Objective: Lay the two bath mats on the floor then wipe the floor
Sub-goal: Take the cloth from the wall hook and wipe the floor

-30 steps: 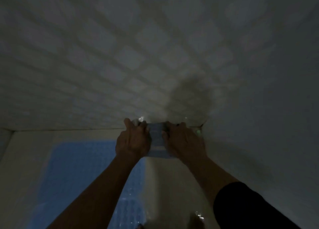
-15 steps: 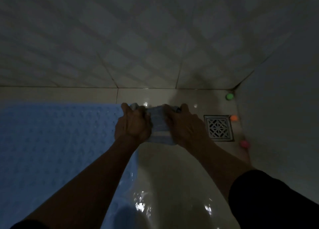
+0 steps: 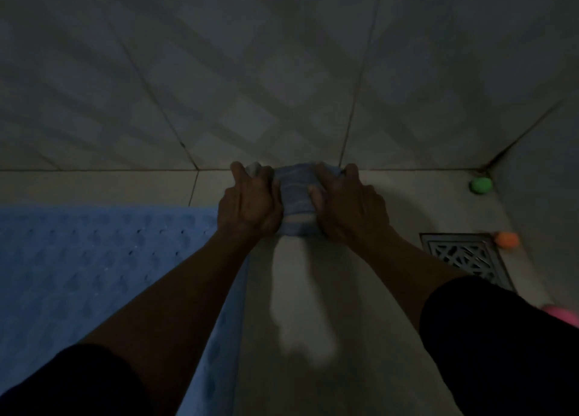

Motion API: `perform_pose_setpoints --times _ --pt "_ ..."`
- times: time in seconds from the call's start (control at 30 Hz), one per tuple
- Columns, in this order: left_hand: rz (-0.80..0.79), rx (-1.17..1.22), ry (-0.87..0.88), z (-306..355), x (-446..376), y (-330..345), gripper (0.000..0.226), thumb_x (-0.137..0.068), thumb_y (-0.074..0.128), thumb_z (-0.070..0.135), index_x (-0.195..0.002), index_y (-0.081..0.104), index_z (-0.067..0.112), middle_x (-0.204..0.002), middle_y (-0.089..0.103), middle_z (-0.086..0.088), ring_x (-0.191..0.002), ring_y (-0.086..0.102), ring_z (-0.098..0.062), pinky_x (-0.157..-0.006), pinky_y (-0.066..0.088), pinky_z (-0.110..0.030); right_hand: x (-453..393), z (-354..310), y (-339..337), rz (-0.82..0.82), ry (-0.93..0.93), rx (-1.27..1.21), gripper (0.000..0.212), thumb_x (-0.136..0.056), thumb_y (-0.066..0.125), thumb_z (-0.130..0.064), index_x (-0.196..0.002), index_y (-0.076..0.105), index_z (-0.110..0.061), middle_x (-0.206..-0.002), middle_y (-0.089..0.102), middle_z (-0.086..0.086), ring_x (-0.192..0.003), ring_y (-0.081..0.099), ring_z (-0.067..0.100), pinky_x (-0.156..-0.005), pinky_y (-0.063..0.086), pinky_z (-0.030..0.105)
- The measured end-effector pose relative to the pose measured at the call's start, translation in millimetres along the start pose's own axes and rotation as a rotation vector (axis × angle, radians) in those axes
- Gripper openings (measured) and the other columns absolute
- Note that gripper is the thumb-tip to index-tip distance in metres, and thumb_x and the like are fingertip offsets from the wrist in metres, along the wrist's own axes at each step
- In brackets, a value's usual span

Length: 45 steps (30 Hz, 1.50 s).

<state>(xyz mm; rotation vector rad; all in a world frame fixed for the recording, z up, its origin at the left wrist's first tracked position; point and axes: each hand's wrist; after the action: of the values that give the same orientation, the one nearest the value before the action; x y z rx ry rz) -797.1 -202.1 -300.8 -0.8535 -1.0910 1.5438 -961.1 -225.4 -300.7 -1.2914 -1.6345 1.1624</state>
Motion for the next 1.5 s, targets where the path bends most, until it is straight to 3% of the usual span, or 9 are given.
perform_pose_setpoints --times 0.33,0.67,1.03,1.33,1.5 --pt "0.028 -0.063 0.022 -5 -29 40 0.039 -0.101 0.035 0.049 -0.133 0.045 0.027 -0.130 0.035 -0.016 -0.089 0.061 -0.046 -0.082 0.051 -0.048 -23 15 39 0.119 -0.008 0.015 0.055 -0.096 0.037 -0.055 -0.146 0.037 -0.033 -0.133 0.041 0.012 -0.090 0.062 0.042 -0.074 0.048 0.040" --pt "0.077 -0.245 -0.017 -2 -27 60 0.051 -0.102 0.026 0.053 -0.141 0.038 0.024 -0.138 0.032 -0.015 -0.090 0.061 -0.040 -0.068 0.038 -0.039 -29 21 57 0.057 0.033 0.064 0.069 -0.094 0.031 -0.066 -0.153 0.020 -0.033 -0.146 0.029 0.009 -0.102 0.056 0.038 -0.081 0.044 0.041" --pt "0.035 -0.285 -0.053 -5 -11 57 0.057 -0.101 0.028 0.056 -0.148 0.026 0.025 -0.136 0.032 -0.016 -0.105 0.050 -0.040 -0.069 0.035 -0.040 -16 21 57 -0.051 0.068 0.066 0.074 -0.092 0.027 -0.070 -0.155 0.006 -0.037 -0.157 0.014 0.007 -0.124 0.037 0.038 -0.095 0.037 0.045" --pt "0.045 -0.379 0.005 -15 16 58 0.063 -0.099 0.030 0.054 -0.151 0.024 0.019 -0.140 0.034 -0.018 -0.109 0.045 -0.039 -0.069 0.031 -0.039 10 15 58 -0.057 0.074 0.095 0.077 -0.090 0.027 -0.072 -0.154 0.003 -0.037 -0.151 0.018 0.010 -0.118 0.040 0.037 -0.089 0.038 0.044" --pt "0.057 -0.313 -0.041 -13 45 51 0.061 -0.100 0.030 0.054 -0.152 0.025 0.022 -0.145 0.026 -0.017 -0.116 0.043 -0.041 -0.071 0.036 -0.042 35 12 53 -0.068 0.058 0.097 0.076 -0.090 0.031 -0.071 -0.154 0.005 -0.038 -0.151 0.019 0.011 -0.118 0.041 0.041 -0.090 0.039 0.046"
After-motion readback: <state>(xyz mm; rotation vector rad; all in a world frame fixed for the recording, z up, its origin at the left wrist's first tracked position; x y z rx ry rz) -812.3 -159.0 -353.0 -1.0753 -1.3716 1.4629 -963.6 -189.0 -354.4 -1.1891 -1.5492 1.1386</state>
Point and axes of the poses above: each hand's wrist, its own x-axis away from the middle knuckle, its own y-axis out of the palm, z = x × y
